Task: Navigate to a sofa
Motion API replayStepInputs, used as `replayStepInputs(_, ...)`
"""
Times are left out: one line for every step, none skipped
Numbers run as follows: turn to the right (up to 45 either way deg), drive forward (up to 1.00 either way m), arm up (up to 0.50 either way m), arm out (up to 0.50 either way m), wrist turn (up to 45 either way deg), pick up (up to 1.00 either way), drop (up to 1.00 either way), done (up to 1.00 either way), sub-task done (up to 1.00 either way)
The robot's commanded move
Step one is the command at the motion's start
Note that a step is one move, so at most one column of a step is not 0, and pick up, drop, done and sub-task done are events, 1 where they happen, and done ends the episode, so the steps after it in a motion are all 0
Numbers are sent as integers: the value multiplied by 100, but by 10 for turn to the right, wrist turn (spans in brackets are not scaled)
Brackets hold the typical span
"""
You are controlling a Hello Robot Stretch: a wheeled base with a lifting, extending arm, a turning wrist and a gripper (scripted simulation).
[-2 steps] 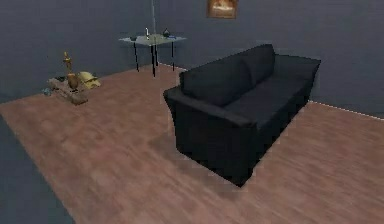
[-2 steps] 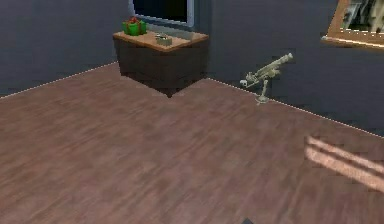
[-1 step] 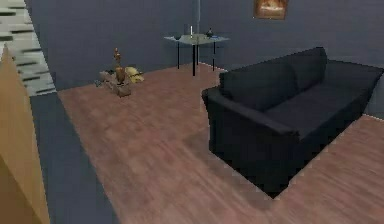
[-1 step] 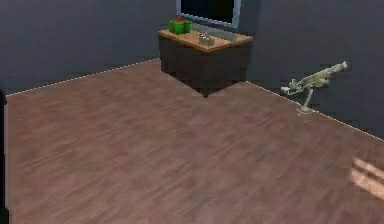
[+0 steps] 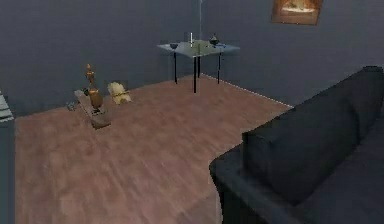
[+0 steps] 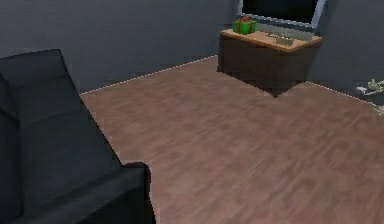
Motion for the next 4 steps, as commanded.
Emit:
replayStepInputs(-180,0,0,0,0,0,0,0,0)
replayStepInputs(0,10,0,0,0,0,0,0,0)
replayStepInputs(450,0,0,0,0,0,0,0,0)
replayStepInputs(210,0,0,0,0,0,0,0,0)
